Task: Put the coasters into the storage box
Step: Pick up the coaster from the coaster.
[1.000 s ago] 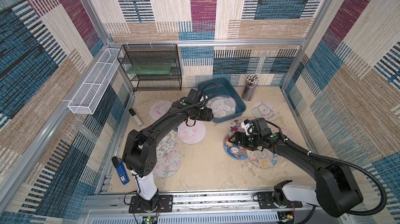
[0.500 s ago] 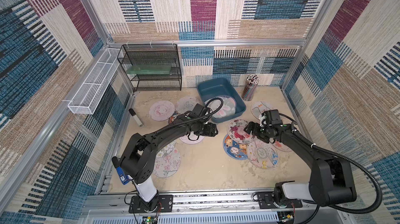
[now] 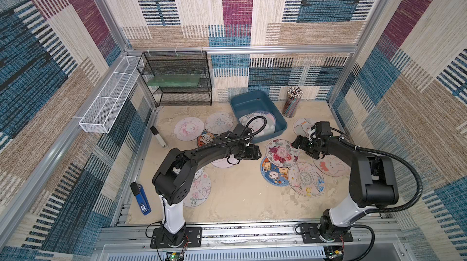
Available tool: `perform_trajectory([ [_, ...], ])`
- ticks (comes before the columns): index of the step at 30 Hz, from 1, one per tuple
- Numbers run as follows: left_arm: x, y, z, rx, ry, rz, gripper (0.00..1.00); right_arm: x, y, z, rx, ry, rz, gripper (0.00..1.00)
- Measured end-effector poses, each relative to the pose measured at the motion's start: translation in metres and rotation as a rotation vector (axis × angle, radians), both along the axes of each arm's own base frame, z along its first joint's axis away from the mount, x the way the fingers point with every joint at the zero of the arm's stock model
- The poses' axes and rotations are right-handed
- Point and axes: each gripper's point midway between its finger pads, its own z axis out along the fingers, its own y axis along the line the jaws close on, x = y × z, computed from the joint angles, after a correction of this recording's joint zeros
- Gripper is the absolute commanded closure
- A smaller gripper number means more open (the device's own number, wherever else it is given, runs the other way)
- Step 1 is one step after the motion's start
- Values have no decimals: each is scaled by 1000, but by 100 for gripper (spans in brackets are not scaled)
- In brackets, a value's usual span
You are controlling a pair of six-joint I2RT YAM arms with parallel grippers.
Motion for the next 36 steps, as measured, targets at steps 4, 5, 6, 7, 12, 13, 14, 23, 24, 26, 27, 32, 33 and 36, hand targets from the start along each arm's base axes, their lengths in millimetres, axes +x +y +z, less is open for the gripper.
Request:
perform_trajectory([
  [4,9,-14,-3,-11,-5,-1,30,8,4,-6,15,-1,35,7],
  [5,11,-17,-5,-13,-3,5,30,9,5,-7,18,0,42,8],
  [6,12,-20,-6,-16,-1,7,30,10,7,-9,23,2,52,8],
  [7,14,-22,-7,-18,1,11,30,10,8,-11,28,5,61,8],
  [12,26,-30,-11,-17,-9,36,30,18,16,-13,41,-20,114,9],
  [13,28,-31,-11,-17,-12,36,30,20,18,-13,46,-27,123,9],
  [14,31,-33,-11,-18,-14,37,30,20,20,-14,47,-31,136,9],
  [23,32,-51,-25,21,-9,22,30,18,33,-13,56,-55,210,10],
  [24,32,-51,-28,30,-5,21,31,17,34,-12,60,-55,217,10],
  [26,31,-52,-35,51,-3,24,30,13,36,-12,69,-48,230,10],
  [27,31,-52,-37,56,2,23,30,12,38,-12,75,-44,234,10],
  [32,31,-54,-42,82,6,24,30,4,42,-10,97,-22,256,9],
  [33,31,-53,-43,91,3,26,30,2,41,-10,100,-14,255,9],
  [36,33,-56,-44,89,2,25,32,-5,31,-9,106,16,225,9],
])
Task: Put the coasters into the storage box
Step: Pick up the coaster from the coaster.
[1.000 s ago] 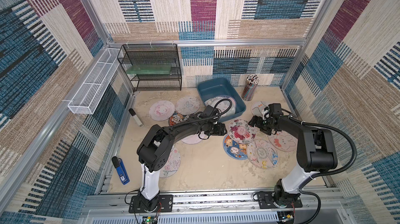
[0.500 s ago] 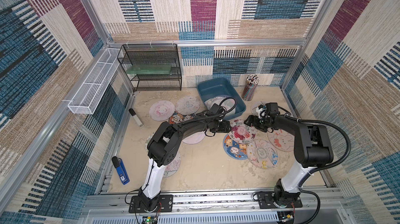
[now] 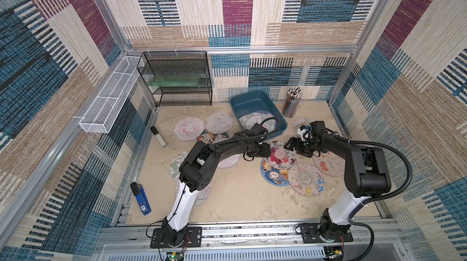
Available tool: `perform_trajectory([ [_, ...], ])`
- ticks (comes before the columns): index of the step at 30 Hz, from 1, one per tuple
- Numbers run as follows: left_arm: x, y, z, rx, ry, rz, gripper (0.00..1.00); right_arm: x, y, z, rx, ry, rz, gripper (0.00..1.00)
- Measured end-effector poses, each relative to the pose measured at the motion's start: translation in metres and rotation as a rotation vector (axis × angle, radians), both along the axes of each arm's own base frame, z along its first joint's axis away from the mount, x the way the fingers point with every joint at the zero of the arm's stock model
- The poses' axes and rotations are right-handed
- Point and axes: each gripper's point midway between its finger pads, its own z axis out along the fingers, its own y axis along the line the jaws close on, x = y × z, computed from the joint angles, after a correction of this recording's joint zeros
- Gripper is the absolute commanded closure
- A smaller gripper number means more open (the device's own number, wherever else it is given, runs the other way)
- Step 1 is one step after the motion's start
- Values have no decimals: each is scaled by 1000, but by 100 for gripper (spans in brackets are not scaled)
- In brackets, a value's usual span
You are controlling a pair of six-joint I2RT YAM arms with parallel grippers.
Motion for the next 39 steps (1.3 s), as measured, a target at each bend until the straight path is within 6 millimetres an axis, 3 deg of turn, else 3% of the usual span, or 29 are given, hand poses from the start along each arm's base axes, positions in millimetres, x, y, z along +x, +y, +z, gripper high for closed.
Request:
perform_trajectory([
  [6,3,-4,-1,1,0,-2,37,-11,-26,-2,11,73,-87,14],
  [14,2,-6,-4,10,10,-5,44,-21,-10,-7,12,95,-9,17],
  [32,0,-10,-6,13,13,-20,47,-27,24,-12,59,81,78,17],
  [39,-1,-11,-6,14,13,-22,47,-27,28,-12,95,73,77,21],
])
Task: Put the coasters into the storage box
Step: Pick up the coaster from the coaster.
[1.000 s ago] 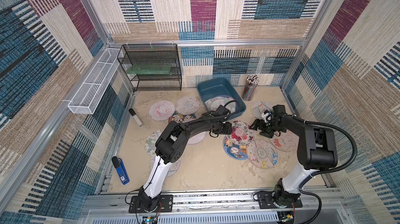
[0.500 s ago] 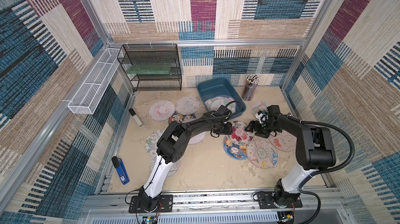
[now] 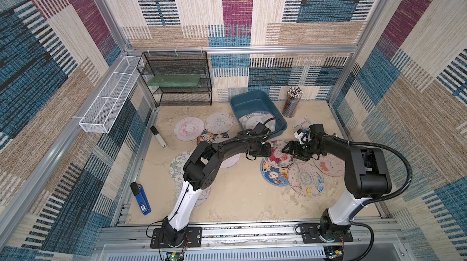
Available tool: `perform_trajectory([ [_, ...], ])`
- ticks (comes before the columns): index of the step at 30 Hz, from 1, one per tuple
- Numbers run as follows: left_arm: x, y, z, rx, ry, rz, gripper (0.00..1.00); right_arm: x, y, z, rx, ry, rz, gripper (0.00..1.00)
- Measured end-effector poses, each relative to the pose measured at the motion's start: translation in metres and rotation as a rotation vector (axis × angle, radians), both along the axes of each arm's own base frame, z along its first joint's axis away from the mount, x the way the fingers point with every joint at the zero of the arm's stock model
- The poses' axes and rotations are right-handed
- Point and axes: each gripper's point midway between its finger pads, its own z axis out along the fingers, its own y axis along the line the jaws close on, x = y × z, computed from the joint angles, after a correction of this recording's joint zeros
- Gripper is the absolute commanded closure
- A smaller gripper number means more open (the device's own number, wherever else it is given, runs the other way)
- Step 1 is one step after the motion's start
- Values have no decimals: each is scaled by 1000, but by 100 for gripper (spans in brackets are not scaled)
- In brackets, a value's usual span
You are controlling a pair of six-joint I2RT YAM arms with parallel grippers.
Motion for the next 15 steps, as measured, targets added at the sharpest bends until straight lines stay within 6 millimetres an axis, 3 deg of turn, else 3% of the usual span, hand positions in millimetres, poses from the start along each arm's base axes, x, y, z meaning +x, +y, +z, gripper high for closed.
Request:
perform_trajectory([
  [6,-1,0,0,-2,-3,0,48,0,-4,-2,0,-2,-18,34],
  [15,-2,1,0,-7,-7,-2,48,-1,-5,-5,-6,24,-38,67],
])
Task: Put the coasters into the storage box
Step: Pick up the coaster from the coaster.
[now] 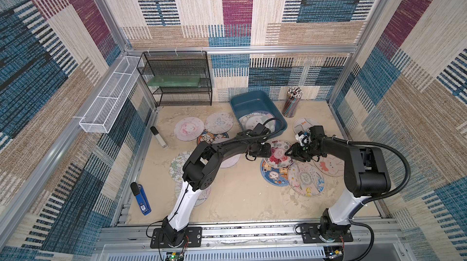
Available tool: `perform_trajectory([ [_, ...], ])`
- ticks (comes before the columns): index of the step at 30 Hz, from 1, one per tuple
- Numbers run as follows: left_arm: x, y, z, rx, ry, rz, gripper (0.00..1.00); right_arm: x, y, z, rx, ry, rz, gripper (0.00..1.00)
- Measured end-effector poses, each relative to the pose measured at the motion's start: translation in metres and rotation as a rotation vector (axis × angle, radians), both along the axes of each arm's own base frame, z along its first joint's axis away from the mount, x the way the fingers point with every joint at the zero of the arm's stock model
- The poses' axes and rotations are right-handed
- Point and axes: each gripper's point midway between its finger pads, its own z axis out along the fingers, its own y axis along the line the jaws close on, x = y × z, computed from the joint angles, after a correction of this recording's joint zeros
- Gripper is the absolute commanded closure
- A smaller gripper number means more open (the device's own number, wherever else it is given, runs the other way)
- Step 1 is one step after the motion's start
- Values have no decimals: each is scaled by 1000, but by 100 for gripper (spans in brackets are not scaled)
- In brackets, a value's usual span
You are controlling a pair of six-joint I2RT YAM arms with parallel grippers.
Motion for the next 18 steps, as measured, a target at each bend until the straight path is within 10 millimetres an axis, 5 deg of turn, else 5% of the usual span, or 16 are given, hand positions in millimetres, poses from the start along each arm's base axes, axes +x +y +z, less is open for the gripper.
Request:
perform_trajectory([
  [11,-5,3,1,-2,3,-3,45,-13,-7,0,-46,51,-24,82],
  [18,-16,19,26,-9,1,9,38,0,-6,39,-47,-23,-33,86],
])
